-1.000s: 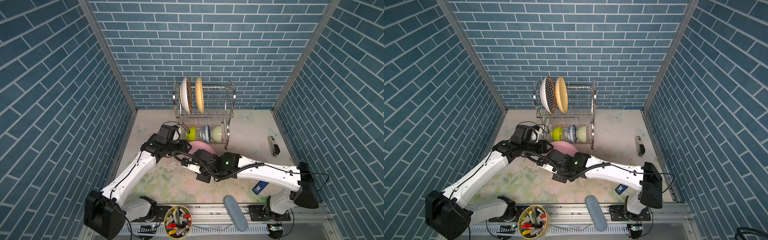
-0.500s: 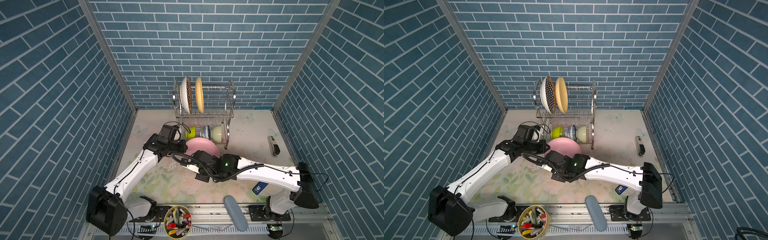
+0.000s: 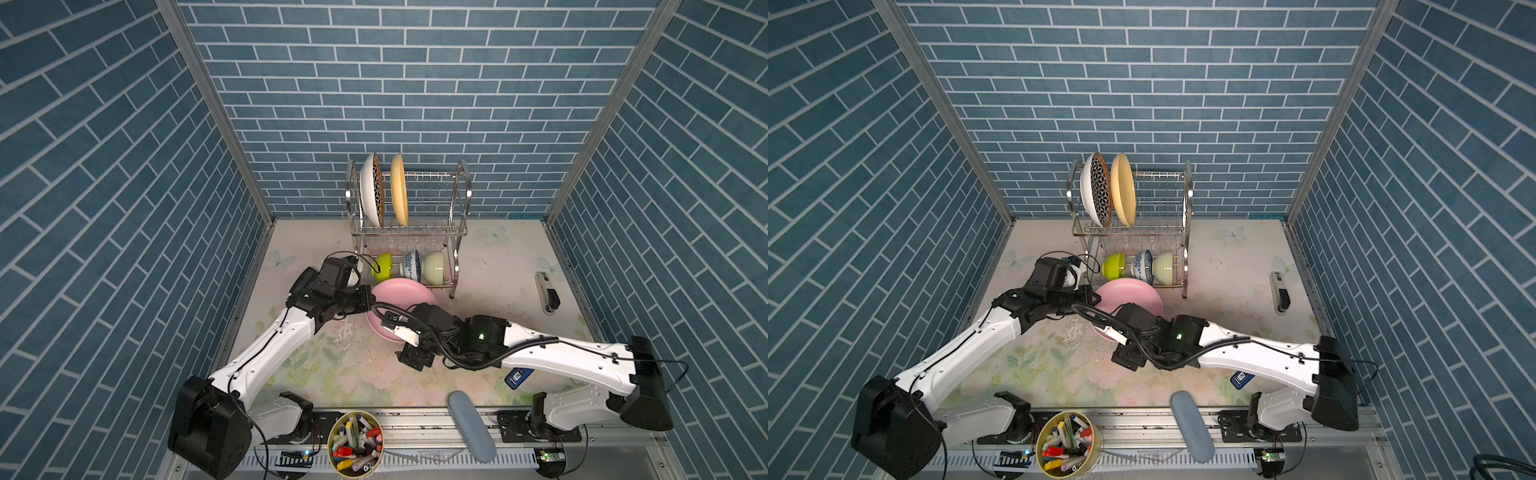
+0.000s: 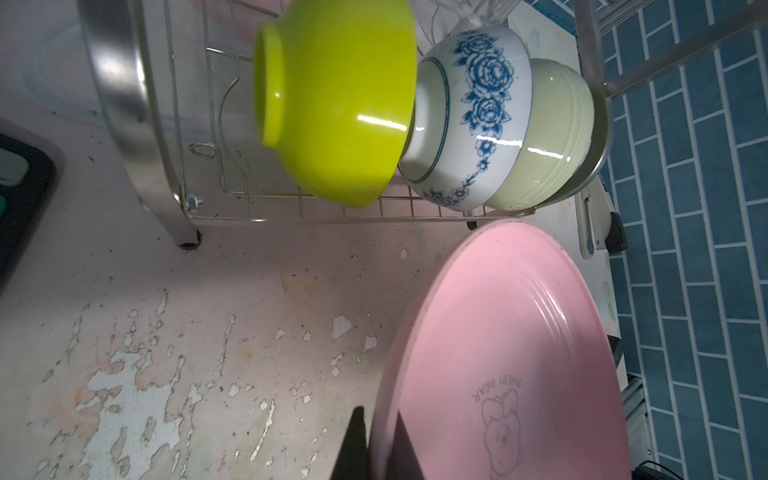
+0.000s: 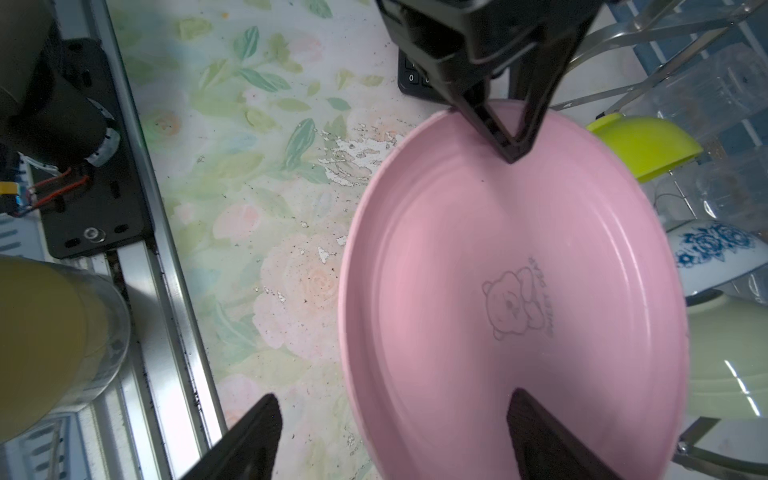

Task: Unload the mixed dishes from the dish rack
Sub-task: 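Grasp the pink plate rim with the left gripper while the right gripper releases it, then lay the pink plate flat on the table and open the left gripper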

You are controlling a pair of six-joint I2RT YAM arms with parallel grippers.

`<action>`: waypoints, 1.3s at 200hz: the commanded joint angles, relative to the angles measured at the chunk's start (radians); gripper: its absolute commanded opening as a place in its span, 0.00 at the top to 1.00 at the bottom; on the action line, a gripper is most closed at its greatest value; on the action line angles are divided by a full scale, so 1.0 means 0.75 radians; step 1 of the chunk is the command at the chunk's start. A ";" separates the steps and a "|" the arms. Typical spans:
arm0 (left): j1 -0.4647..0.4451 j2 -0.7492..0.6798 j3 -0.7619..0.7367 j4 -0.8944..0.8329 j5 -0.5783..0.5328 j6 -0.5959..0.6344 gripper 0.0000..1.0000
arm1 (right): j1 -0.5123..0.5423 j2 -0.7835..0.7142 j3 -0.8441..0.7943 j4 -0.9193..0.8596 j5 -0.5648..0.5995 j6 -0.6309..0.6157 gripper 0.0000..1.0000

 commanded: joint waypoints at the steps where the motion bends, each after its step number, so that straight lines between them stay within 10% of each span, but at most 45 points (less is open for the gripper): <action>1: -0.005 -0.064 -0.047 0.049 -0.028 0.009 1.00 | -0.049 -0.163 -0.123 0.078 -0.089 0.163 0.15; 89: -0.078 -0.022 -0.276 0.180 -0.116 -0.027 1.00 | -0.509 -0.523 -0.292 0.289 -0.313 0.422 0.16; 260: -0.183 0.181 -0.486 0.636 -0.302 -0.126 0.89 | -0.657 -0.428 -0.346 0.330 -0.436 0.430 0.19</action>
